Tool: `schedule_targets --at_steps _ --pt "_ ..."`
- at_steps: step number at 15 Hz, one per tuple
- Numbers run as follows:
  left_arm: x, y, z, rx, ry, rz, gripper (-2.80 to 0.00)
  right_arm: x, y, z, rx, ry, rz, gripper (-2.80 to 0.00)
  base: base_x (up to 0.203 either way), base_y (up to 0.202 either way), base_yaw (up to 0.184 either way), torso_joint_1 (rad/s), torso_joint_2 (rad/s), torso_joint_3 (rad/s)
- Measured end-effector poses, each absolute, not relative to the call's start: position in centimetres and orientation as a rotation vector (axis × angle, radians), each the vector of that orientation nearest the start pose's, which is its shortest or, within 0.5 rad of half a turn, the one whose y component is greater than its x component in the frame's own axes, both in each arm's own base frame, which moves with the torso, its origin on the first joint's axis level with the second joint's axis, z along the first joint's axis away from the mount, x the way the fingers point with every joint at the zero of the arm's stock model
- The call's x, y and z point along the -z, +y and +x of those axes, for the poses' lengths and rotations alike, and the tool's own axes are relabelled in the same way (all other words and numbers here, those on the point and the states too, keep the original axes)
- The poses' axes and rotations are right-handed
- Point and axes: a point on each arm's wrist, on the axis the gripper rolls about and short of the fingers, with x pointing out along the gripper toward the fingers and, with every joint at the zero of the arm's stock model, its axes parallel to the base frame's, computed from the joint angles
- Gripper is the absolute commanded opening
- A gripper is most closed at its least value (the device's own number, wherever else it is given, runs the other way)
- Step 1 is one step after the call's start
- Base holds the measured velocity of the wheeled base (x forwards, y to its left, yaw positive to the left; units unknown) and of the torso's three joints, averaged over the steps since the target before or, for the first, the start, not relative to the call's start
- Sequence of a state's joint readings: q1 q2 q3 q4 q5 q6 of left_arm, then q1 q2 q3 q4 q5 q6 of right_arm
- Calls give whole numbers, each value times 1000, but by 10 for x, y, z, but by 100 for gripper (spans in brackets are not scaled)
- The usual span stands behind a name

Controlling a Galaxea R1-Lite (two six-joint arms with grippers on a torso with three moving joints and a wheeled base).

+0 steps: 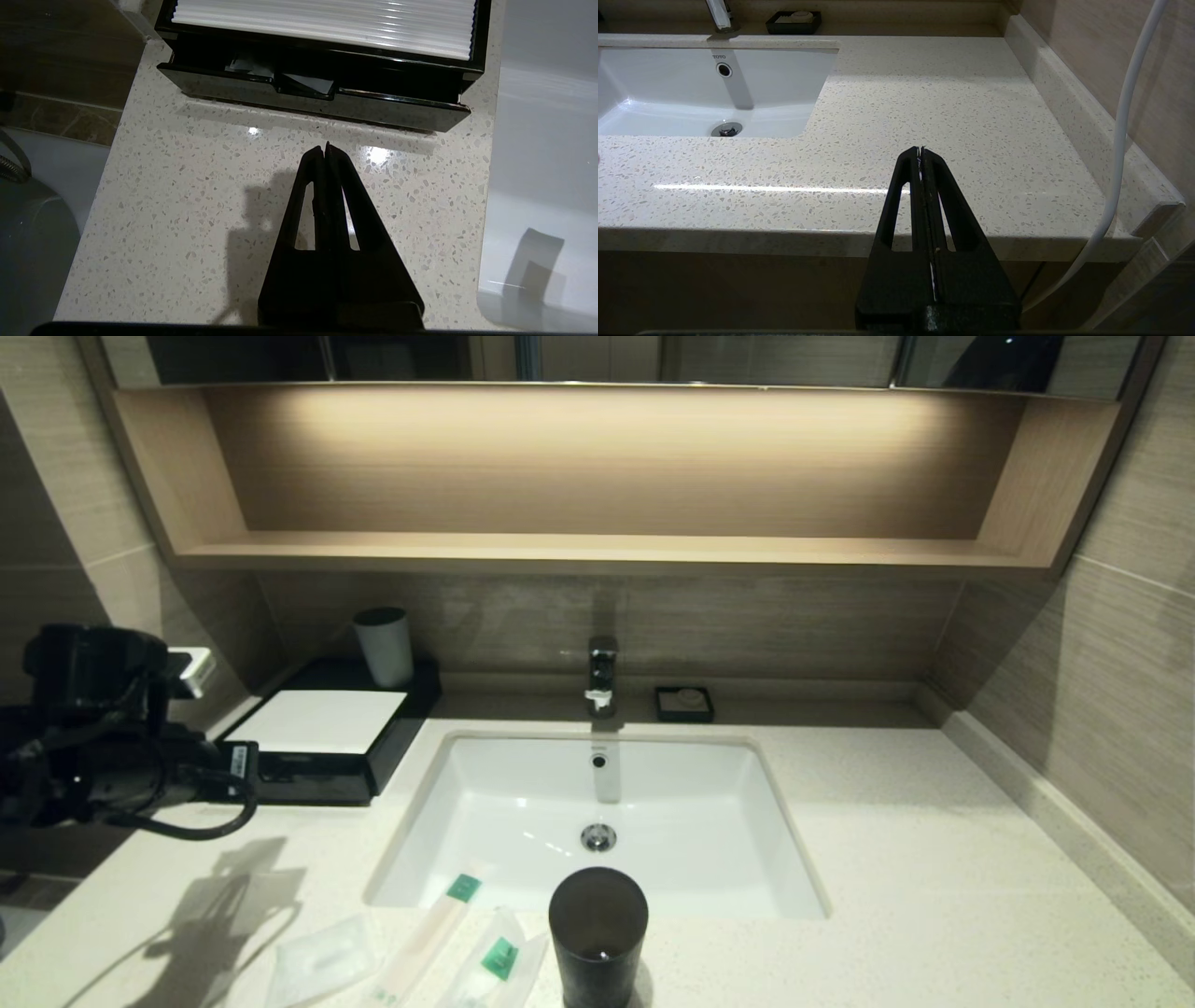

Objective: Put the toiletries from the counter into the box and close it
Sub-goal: Open the drawer

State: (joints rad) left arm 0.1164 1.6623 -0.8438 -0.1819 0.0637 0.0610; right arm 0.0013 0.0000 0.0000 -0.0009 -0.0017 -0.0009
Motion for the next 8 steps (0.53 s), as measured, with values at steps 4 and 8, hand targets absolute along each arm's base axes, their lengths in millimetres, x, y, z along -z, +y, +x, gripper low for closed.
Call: schedule_targets --at_steps 4,8 --pt "-151 36 292 -155 653 40 -280 -76 0 -23 0 -1 -2 -280 0 0 0 0 0 0" --pt "-142 41 299 -166 663 39 -280 -76 0 -23 0 -1 -1 -280 0 0 0 0 0 0"
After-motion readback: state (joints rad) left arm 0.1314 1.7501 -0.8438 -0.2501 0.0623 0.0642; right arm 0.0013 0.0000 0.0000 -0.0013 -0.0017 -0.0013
